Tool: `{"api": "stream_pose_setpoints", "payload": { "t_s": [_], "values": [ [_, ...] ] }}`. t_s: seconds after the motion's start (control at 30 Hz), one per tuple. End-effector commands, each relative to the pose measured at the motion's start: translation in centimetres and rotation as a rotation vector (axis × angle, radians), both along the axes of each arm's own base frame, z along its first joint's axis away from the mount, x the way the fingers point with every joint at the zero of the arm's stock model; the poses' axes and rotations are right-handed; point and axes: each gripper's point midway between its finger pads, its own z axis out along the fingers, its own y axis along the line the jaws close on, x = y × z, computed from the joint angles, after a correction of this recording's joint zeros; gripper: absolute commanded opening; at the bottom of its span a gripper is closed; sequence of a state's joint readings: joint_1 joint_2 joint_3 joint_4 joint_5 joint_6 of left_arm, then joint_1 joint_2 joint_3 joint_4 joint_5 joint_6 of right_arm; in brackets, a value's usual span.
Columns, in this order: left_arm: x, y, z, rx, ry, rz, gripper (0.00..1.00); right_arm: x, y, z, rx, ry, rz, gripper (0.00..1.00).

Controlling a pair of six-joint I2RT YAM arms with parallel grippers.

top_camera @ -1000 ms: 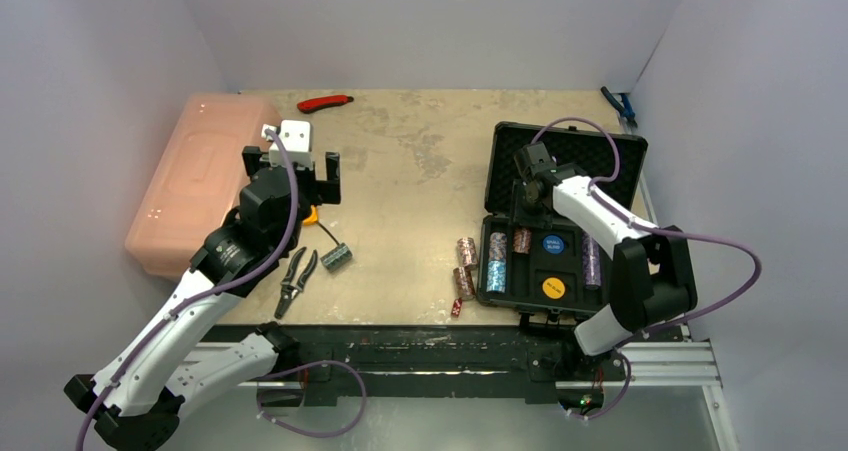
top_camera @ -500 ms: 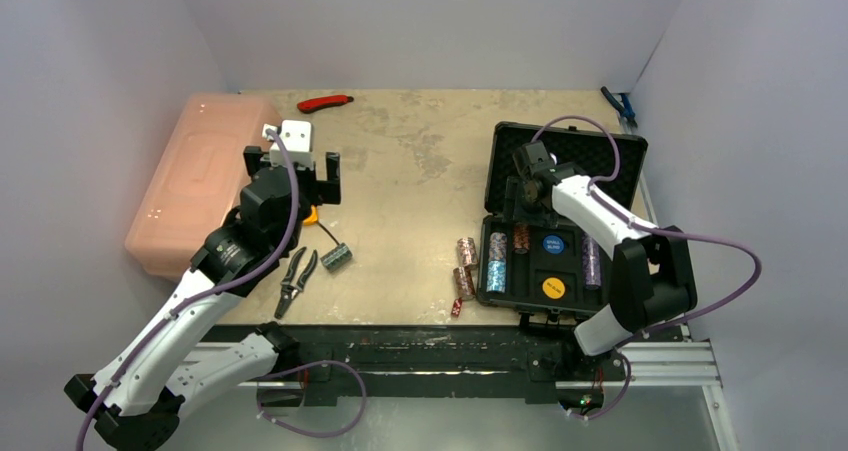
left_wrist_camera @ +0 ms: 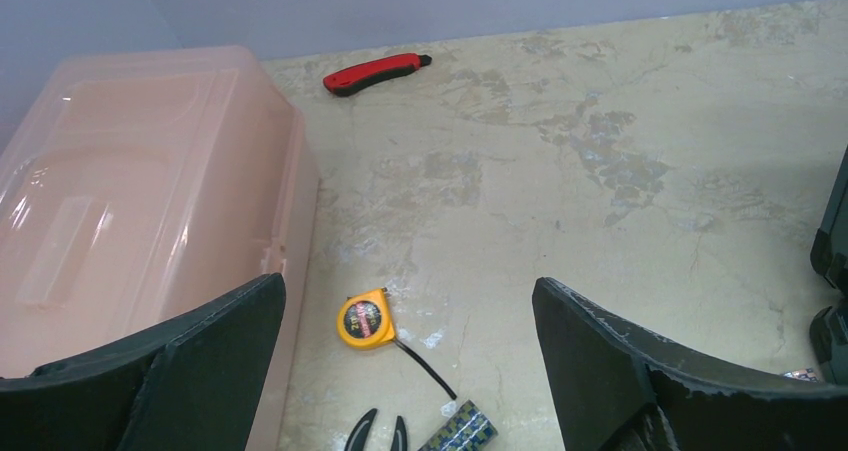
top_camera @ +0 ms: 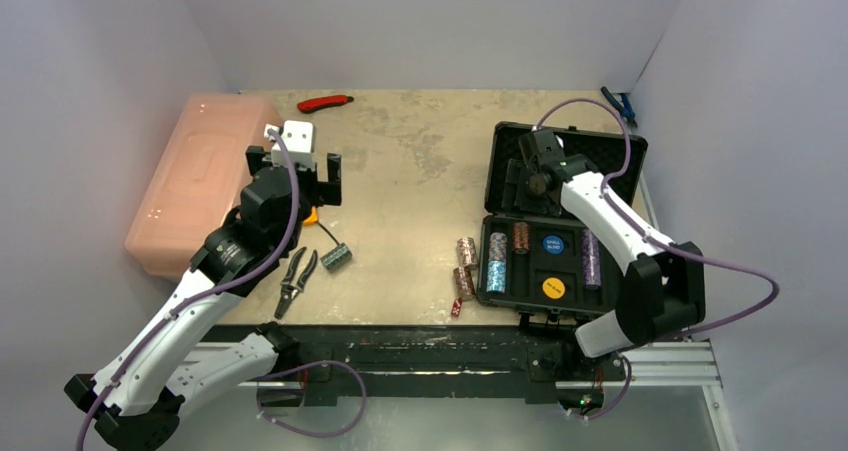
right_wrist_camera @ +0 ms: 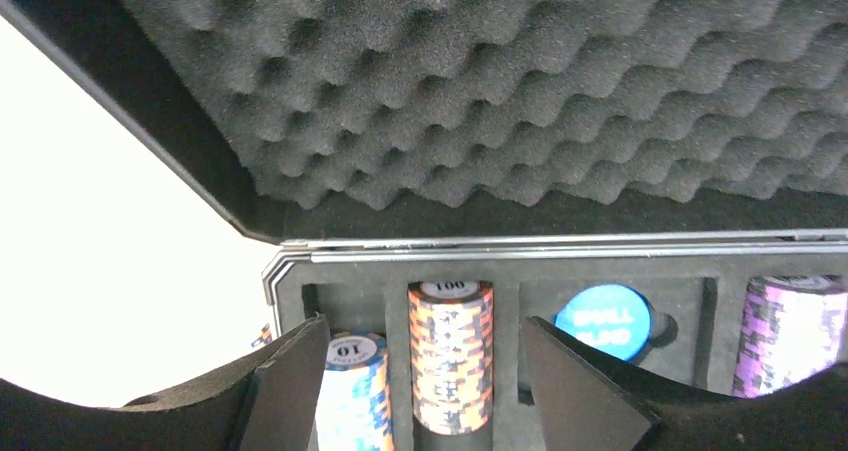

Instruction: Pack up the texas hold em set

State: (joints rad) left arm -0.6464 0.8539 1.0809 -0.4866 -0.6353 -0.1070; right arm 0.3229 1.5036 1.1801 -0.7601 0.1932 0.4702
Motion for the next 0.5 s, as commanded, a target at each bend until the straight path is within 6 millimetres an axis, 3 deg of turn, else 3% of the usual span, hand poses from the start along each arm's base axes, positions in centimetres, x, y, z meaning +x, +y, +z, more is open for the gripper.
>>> {"api": "stream_pose_setpoints", "payload": {
  "t_s": [0.0,0.17,0.47],
  "values": [
    [0.2,-0.1,0.8,0.006,-0.024,-0.013,0.94,-0.8,-0.2,2.7,0.009,-0.06,0.004,0.73],
    [0.2,-0.2,0.9,0.0,-0.024,-0.018,0.93,-3.2,-0.1,2.3,0.057,-0.05,-0.003,0.68],
    [0.2,-0.1,0.8,0.01,-0.022,-0.015,0.9,-7.4,1.2,1.0,0.153,-0.027,0.002,0.44]
  ]
}}
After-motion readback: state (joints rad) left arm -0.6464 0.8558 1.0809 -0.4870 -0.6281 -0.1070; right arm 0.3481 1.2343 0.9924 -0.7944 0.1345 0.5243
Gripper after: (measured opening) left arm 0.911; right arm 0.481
